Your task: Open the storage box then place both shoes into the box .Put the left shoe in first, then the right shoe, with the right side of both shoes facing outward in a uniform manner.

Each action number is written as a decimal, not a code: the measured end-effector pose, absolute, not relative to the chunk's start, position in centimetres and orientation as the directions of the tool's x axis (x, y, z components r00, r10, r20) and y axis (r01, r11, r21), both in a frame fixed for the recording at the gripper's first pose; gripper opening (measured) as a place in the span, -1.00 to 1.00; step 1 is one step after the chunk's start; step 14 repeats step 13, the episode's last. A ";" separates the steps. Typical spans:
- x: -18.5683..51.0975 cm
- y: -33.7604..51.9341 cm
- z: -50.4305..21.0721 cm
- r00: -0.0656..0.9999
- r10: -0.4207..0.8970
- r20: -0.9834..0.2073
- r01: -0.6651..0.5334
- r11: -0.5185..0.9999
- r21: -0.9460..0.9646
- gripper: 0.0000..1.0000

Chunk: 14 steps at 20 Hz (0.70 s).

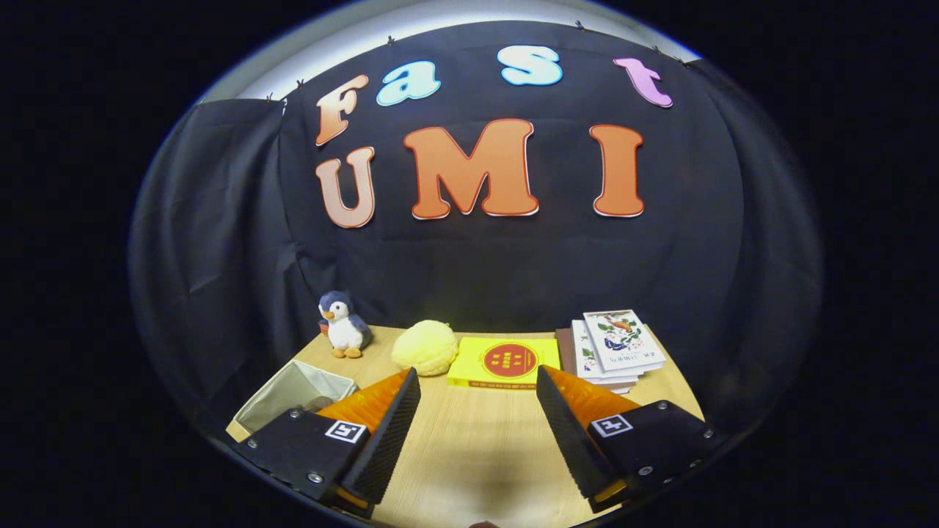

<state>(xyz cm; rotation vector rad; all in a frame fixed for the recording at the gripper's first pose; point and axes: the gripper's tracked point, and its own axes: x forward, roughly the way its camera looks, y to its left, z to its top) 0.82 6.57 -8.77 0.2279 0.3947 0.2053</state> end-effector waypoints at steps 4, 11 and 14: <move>1.2 4.7 -8.0 0.926 0.225 -0.304 -0.150 0.956 0.252 0.91; 0.7 4.9 -7.2 0.928 0.237 -0.288 -0.165 0.953 0.254 0.91; 0.7 5.0 -7.3 0.928 0.235 -0.289 -0.165 0.955 0.248 0.92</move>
